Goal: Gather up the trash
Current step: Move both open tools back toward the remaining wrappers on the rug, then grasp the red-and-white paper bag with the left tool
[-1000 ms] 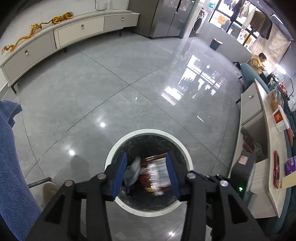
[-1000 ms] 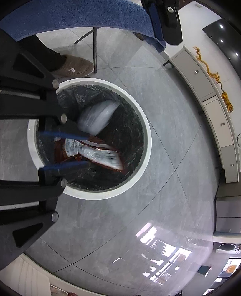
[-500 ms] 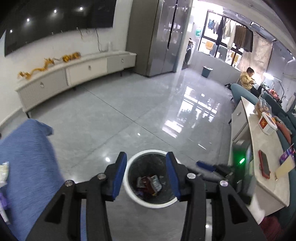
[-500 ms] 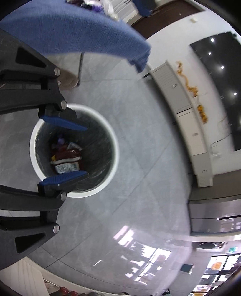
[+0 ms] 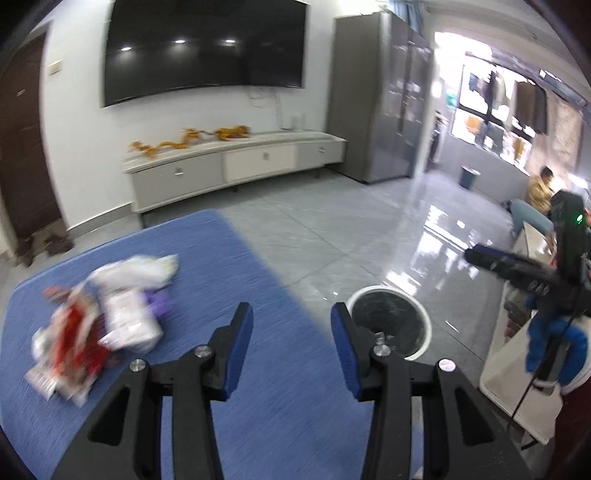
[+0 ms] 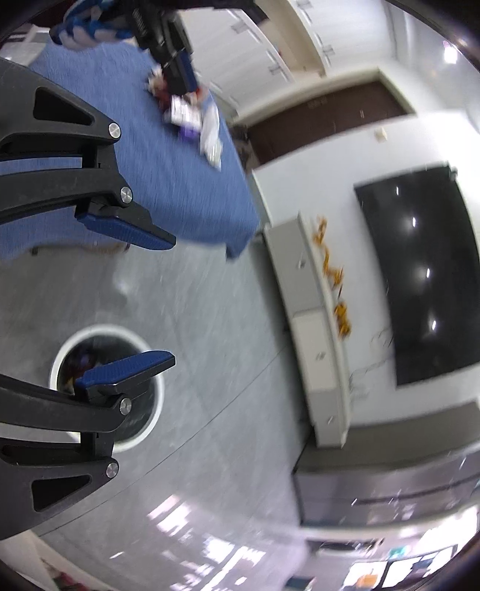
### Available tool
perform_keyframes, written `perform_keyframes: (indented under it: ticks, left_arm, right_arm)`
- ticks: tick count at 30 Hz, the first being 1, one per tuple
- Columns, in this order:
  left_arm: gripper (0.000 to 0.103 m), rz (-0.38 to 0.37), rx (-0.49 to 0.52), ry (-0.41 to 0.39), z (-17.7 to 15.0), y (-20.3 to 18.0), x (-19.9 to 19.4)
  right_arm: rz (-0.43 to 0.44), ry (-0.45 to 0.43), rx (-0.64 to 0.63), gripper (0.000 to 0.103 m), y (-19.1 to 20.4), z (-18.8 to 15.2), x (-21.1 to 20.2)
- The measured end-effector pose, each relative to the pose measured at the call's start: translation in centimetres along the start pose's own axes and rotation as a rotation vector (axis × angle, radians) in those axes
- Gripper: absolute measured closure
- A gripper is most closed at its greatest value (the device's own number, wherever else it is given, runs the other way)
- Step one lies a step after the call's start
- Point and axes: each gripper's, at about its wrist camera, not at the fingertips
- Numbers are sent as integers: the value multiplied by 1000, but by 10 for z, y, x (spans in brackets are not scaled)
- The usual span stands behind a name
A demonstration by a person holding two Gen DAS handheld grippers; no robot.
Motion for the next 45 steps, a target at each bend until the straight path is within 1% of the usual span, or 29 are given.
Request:
perform_keyframes:
  ticks: [2,5,6,9,12,15,18,20,22,25,29,32,33,34,35,38,39,41,45]
  left_arm:
    - [61,23,-40,-16,-18,22,-20]
    - [61,59,-129,-32,-46,66,-50]
    - [61,73,-146,-32,-58,76,-59]
    - [61,122,-191,-33,-79,106,-77]
    - [61,146,-225,-25,-91,131,-83]
    - [62,134,-263,1,-95,153,-78]
    - [62,129,-270,40,-86,165,-59]
    - [62,139,-267,60,-77,170,-46]
    - [62,133,-273,86,-64,179,-29]
    - [62,149,-278,116,-46,193,-4]
    - [66,152,-276,151,-27,206,25]
    - [77,159,-266,184,-16,216,46]
    - [79,155,-271,192,-13,220,51]
    - [81,150,-276,196,-12,223,54]
    - [85,140,-281,204,-11,227,57]
    - [89,131,-291,224,-14,235,63]
    - [93,127,-296,230,-16,237,64]
    - [98,118,-305,236,-20,238,64]
    - [98,105,-331,206,-31,240,56]
  right_arm:
    - [38,-8,-41,47,22,2,-10]
    - [95,-23,-102,44,61,8,-25]
    - [111,-29,-123,44,74,10,-29]
    - [149,-31,-192,44,111,11,-37]
    - [177,-25,-255,44,140,13,-36]
    - [210,-12,-311,44,168,17,-28]
    - [236,11,-333,44,182,18,-14]
    - [249,30,-342,44,186,18,-5]
    - [259,57,-352,44,187,20,10]
    - [272,91,-362,44,191,23,32]
    - [292,134,-359,44,195,30,64]
    - [308,164,-361,44,199,34,87]
    - [314,178,-366,44,202,35,96]
    - [318,188,-370,44,205,36,103]
    - [323,198,-375,44,207,36,109]
    - [341,225,-399,44,221,37,128]
    - [347,233,-407,44,226,38,134]
    - [362,248,-419,44,236,40,146]
    - [391,283,-435,44,253,43,166]
Point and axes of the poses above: each gripper's, at about its wrist camera, not at the fingertips, and x roughly the way its jaws point, y to its left, z to its top, and after that the axes turned 11 degrees about y, right-handed
